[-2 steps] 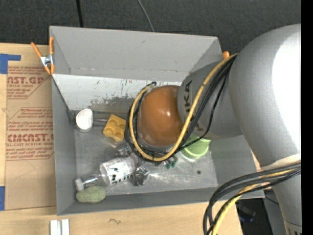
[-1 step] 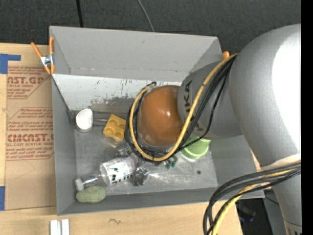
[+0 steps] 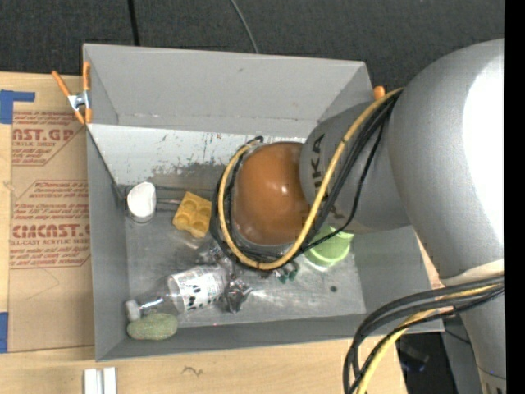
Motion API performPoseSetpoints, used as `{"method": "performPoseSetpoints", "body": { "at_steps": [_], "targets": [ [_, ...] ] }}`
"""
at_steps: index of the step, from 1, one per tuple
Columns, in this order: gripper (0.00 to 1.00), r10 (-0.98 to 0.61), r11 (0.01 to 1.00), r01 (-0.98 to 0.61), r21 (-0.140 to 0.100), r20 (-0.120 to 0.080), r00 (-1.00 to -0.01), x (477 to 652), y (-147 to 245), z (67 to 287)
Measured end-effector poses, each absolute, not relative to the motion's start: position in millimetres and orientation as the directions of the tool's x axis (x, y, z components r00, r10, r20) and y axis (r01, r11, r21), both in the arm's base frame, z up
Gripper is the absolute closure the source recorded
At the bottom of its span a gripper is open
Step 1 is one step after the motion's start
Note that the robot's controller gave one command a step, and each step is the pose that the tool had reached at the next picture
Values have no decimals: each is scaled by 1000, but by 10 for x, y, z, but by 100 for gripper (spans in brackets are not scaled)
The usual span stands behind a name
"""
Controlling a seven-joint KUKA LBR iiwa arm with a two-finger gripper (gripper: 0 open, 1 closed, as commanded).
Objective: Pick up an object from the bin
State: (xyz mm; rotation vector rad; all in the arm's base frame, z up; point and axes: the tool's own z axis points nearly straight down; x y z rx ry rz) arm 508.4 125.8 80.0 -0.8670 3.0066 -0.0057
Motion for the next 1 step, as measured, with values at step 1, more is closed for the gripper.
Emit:
{"method": "performPoseSetpoints", "body": {
  "at_steps": [1],
  "targets": [
    [100, -533, 846, -533, -1, -2, -846, 5053, 1265, 998]
  ]
}}
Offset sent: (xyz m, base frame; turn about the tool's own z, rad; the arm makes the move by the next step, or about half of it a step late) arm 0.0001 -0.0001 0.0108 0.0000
